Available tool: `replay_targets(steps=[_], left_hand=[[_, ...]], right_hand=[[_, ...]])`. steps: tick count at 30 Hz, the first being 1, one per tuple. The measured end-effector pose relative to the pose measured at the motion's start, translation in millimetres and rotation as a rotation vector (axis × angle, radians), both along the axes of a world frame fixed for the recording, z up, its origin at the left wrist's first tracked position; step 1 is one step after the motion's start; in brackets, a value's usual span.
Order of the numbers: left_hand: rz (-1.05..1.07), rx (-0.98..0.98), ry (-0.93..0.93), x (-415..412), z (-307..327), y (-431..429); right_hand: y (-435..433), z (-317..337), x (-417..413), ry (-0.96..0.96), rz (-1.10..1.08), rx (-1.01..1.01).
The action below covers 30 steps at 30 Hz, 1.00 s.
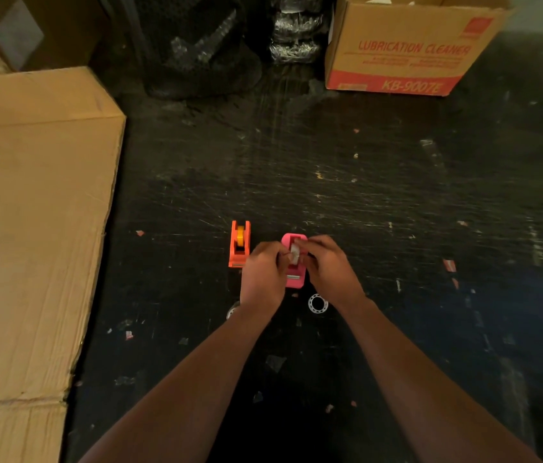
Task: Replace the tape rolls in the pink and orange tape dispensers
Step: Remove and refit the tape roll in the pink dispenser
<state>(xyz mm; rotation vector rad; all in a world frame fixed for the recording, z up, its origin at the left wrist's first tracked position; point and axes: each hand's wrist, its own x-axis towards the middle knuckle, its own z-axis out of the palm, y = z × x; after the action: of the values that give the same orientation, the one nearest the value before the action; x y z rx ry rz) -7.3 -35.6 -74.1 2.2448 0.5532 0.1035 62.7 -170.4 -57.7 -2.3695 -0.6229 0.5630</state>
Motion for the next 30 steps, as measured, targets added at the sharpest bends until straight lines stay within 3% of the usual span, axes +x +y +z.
replay_targets(steps=[11,20,30], left_hand=[[-0.043,-0.051,0.031,-11,8,5],[0.057,-0.336,0.035,-7,14,2],[0.303,-0.658,0.146,2,24,-1]], right_hand=[[4,-2,3,0.040,-0.066,-0.028],[4,-4,4,0.052,-0.074,-0.034],[-4,-6,2,-0.003,0.001,0.053]])
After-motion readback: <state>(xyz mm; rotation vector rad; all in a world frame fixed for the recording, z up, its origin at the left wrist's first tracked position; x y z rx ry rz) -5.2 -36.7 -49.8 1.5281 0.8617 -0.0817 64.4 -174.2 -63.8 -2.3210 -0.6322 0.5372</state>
